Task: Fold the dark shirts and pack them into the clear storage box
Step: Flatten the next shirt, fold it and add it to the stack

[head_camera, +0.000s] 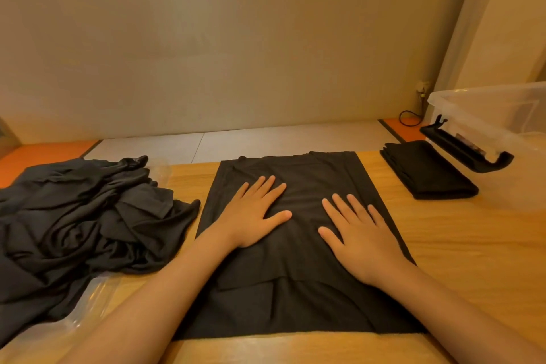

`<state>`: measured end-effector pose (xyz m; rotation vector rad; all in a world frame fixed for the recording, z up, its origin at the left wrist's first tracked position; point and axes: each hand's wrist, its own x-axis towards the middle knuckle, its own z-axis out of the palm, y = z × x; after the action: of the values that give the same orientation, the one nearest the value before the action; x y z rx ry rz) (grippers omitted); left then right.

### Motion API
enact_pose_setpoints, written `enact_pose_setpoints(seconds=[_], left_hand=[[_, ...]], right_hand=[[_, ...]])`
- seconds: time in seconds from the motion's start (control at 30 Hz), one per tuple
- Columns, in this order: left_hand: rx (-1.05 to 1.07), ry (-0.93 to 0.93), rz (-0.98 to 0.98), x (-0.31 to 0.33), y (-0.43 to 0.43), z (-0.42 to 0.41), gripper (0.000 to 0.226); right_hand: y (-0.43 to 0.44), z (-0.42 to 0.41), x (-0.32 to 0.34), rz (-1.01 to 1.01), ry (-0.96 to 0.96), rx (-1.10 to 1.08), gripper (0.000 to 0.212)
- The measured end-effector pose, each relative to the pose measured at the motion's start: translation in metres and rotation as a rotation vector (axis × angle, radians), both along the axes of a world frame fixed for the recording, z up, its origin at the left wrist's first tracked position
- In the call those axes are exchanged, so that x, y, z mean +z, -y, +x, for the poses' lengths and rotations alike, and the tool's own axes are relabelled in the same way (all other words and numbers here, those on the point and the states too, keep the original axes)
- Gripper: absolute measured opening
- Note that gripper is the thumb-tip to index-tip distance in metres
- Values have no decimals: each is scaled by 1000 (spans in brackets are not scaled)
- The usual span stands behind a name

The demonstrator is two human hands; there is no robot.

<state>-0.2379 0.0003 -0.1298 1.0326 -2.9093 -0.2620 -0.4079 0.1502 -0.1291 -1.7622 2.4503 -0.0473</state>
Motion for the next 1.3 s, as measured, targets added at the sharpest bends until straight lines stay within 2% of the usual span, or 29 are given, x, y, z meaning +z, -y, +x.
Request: enact_pose_setpoints(seconds=[0.13,0.2,0.23,0.3,0.37,0.53,0.7,0.8,0.97,1.1,1.2,1.3], left_hand=[[23,46,2,-3,-10,15,91],[30,34,20,-1,-18,22,84],[31,8,32,2,-23,26,77],[46,-48,59,10,-34,34,67],[77,-62,112,17,-49,43,68],[86,28,108,17,-94,50,72],[109,67,17,1,-115,64,93],[115,64,19,1,-124,70,86],[120,-61,17,10,-135,62,63],[112,22,-3,3,-131,57,62],[139,54,4,2,-121,78,67],[144,29,6,0,-113,109,105]], right_hand=[[-7,3,3,28,-16,56,72],[-11,6,5,37,-6,94,89],[-13,6,7,42,7,105,90],[-17,4,10,43,56,121,73],[-23,5,14,21,91,116,65],[-27,29,14,-34,56,114,62],[-39,44,6,8,48,161,61],[-46,46,7,-5,41,155,59],[-47,69,16,-94,70,203,54],[-37,74,13,-60,57,262,54],[-39,50,12,9,74,289,55],[-52,23,11,16,58,267,54]])
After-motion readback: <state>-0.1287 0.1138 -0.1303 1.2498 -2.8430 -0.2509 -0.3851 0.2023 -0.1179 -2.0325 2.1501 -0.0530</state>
